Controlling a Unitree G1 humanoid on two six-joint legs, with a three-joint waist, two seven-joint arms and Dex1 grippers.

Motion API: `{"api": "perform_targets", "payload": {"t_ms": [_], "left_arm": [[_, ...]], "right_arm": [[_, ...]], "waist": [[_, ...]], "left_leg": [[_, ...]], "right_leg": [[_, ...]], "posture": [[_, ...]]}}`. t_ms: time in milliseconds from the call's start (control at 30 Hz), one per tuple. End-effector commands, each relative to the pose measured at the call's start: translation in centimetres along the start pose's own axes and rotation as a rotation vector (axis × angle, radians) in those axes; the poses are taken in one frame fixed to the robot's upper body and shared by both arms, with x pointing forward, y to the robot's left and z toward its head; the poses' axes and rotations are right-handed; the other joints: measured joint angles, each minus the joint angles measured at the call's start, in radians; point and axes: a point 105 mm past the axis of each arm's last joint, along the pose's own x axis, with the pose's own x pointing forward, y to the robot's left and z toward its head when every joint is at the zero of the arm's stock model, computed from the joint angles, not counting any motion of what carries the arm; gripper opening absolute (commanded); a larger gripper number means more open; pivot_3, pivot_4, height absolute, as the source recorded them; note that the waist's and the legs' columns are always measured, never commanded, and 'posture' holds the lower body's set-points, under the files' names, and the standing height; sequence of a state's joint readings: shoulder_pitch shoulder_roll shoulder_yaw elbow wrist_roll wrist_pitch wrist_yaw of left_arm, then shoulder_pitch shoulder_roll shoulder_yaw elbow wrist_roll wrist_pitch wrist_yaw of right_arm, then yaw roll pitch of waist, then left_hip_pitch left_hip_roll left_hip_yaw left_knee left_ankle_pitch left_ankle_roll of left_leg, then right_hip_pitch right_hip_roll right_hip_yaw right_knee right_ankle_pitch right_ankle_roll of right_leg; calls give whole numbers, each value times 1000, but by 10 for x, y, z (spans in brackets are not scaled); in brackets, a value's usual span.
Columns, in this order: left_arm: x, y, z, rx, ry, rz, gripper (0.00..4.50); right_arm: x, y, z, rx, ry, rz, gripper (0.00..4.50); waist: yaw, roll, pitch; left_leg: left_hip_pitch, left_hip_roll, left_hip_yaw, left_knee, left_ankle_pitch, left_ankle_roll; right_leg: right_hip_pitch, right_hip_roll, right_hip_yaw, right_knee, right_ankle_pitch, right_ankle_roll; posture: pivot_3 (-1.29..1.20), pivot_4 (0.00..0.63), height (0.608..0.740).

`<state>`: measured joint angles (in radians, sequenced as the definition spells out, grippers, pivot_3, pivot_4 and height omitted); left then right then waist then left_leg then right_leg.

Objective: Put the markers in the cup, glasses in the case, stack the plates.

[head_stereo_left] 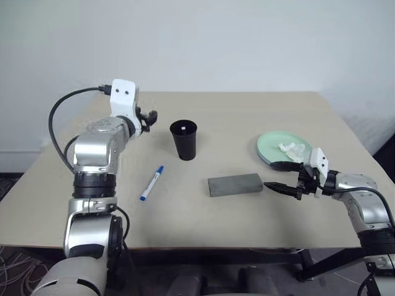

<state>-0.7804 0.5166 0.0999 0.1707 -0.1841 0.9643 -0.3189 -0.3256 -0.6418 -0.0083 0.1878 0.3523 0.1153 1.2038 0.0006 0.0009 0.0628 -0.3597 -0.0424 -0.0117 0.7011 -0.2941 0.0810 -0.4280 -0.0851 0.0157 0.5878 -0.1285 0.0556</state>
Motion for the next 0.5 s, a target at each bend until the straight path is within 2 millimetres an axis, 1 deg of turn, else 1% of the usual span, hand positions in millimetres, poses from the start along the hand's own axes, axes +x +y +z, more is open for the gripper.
{"api": "perform_targets", "payload": {"t_ms": [33, 133, 167, 233, 333, 400, 500], "left_arm": [[-9, -1, -5, -5, 50, -24, 3053], [-9, -7, -28, 2, 151, -53, 3053], [-8, -13, -38, 15, 198, -77, 3053], [-9, -25, -52, 35, 254, -128, 3053], [-10, -35, -65, 37, 295, -168, 3053], [-10, -37, -70, 37, 315, -170, 3053], [-11, -38, -87, 51, 371, -159, 3053]], "right_arm": [[1, -4, 10, -44, -26, 2, 3684], [2, -4, 10, -43, -27, 3, 3684], [2, -4, 10, -43, -28, 3, 3684], [2, -4, 9, -42, -29, 3, 3684], [2, -4, 9, -43, -30, 1, 3684], [2, -4, 9, -43, -30, -1, 3684], [0, -4, 8, -42, -27, -8, 3684]], "waist": [[0, 0, 0], [0, 0, 0], [0, 0, 0], [0, 0, 0], [-1, 0, 0], [-1, 0, 0], [-1, 0, 0]], "left_leg": [[0, 0, 0, 0, 0, -1], [0, 0, 0, 0, 0, -2], [0, 0, 0, 0, 0, -2], [0, 0, 0, 0, -2, -5], [0, 0, 0, 0, -1, -5], [0, 0, 0, 0, -1, -5], [0, 0, 0, 0, -1, -5]], "right_leg": [[0, 0, 0, 0, 0, 0], [0, 0, 0, 0, 0, 0], [0, 0, 0, 0, 0, 0], [0, 0, 0, 0, 0, 0], [0, 0, 0, 0, 0, 0], [0, 0, 0, 0, 0, 0], [0, 0, 0, 1, 0, 0]], "posture": [[0, 0, 740], [0, 0, 740], [0, 0, 740], [0, 0, 740], [0, 0, 740], [0, 0, 740], [0, 0, 740]]}}
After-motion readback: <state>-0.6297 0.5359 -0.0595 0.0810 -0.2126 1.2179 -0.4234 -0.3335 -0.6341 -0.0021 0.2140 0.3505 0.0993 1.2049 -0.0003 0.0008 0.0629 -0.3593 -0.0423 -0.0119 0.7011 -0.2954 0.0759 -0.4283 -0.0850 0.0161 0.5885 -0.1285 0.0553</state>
